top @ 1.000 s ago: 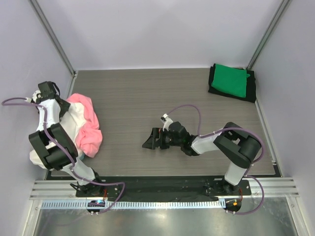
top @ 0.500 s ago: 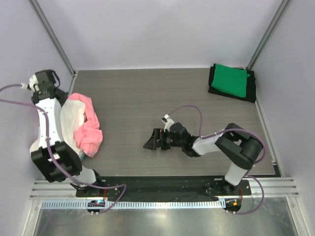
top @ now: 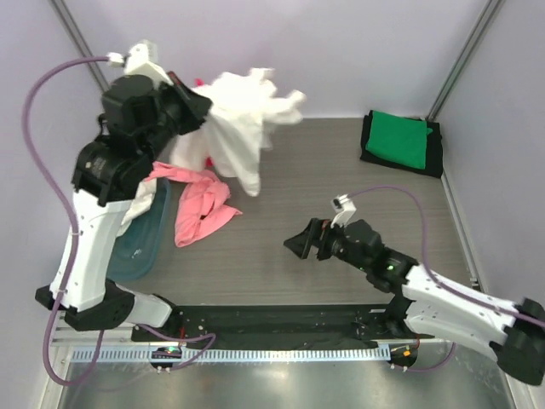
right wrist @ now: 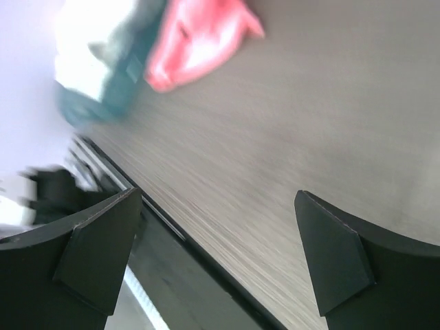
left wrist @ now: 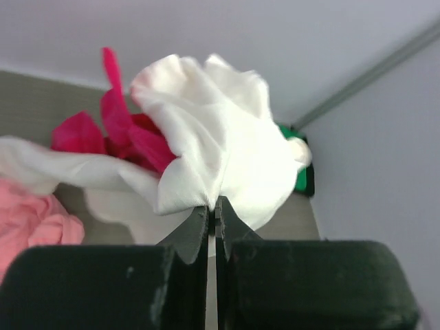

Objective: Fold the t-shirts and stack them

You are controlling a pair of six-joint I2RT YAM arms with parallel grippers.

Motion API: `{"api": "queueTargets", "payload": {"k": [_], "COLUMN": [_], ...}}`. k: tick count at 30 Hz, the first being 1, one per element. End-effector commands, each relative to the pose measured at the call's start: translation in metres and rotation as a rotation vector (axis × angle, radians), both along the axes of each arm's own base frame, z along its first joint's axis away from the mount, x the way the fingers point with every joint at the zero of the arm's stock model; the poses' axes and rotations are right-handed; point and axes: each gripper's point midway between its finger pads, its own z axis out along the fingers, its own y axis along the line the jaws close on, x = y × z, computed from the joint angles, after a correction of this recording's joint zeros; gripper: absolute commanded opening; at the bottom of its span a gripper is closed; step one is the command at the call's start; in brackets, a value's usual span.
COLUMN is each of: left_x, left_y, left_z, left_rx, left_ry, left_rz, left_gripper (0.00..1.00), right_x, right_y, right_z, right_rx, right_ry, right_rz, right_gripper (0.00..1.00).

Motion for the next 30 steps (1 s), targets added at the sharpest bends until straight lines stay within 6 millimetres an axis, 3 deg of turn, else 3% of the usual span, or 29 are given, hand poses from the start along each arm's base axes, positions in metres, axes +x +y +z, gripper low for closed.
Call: {"api": "queueTargets", "payload": {"k": [1, 4, 5, 7, 8, 10, 11, 12, 13, 14, 15, 18, 19, 21, 26, 29, 30], "left_x": [0.001, -0.008, -0.012, -0.025, -0.03, -0.038, -0.042, -0.051, -0.056, -0.062, -0.075, -0.094, -0.101, -0.108, -0.111, -0.116, -0.116], "left_y": [-0.061, -0.102, -0.118, -0.137, -0.139, -0.139, -0.135, -0.125, -0.122, -0.12, -0.113, -0.1, -0.088, -0.074, -0.04, -0.028, -0.031], "left_z": [-0.066, -0.107, -0.136, -0.162, -0.191, -0.214, -0.224, -0.247, -0.253, -0.261, -0.28, -0.307, -0.321, -0.329, -0.322, -0.329, -0.33], "left_rx": [0.129, 0.15, 0.17, 0.189, 0.22, 0.211, 0.207, 0.212, 0.198, 0.177, 0.175, 0.183, 0.2, 0.226, 0.293, 0.318, 0.306], "left_ry": [0.14, 0.222, 0.29, 0.353, 0.415, 0.476, 0.499, 0.534, 0.539, 0.557, 0.587, 0.643, 0.666, 0.682, 0.644, 0.662, 0.659], "left_rz": [-0.158, -0.288, -0.343, -0.393, -0.395, -0.381, -0.365, -0.345, -0.342, -0.338, -0.354, -0.353, -0.333, -0.298, -0.193, -0.16, -0.17], "left_gripper": [0.02, 0.03, 0.03, 0.02, 0.02, 0.02, 0.02, 0.02, 0.03, 0.06, 0.26, 0.58, 0.61, 0.63, 0.64, 0.63, 0.64], "right_x": [0.009, 0.006, 0.001, 0.0, -0.003, -0.007, -0.009, -0.012, -0.011, -0.011, -0.01, -0.005, 0.002, 0.009, 0.047, 0.077, 0.083], "right_y": [-0.038, -0.062, -0.073, -0.09, -0.098, -0.117, -0.125, -0.132, -0.138, -0.143, -0.143, -0.146, -0.142, -0.145, -0.126, -0.129, -0.125], "right_z": [0.067, 0.103, 0.12, 0.142, 0.141, 0.154, 0.154, 0.157, 0.157, 0.151, 0.146, 0.125, 0.111, 0.094, 0.065, 0.053, 0.037], "right_rx": [-0.023, -0.034, -0.022, -0.002, -0.015, 0.016, 0.008, 0.021, 0.016, -0.009, -0.032, -0.117, -0.18, -0.264, -0.507, -0.486, -0.467], "right_ry": [-0.149, -0.182, -0.195, -0.22, -0.211, -0.232, -0.232, -0.242, -0.24, -0.229, -0.218, -0.162, -0.128, -0.086, 0.013, 0.121, 0.197], "right_rz": [-0.129, -0.197, -0.216, -0.277, -0.295, -0.359, -0.378, -0.397, -0.426, -0.439, -0.442, -0.477, -0.489, -0.537, -0.525, -0.491, -0.448], "right_gripper": [1.0, 1.0, 1.0, 1.0, 1.0, 1.0, 1.0, 1.0, 1.0, 1.0, 1.0, 1.0, 0.99, 1.0, 1.0, 1.0, 1.0]}}
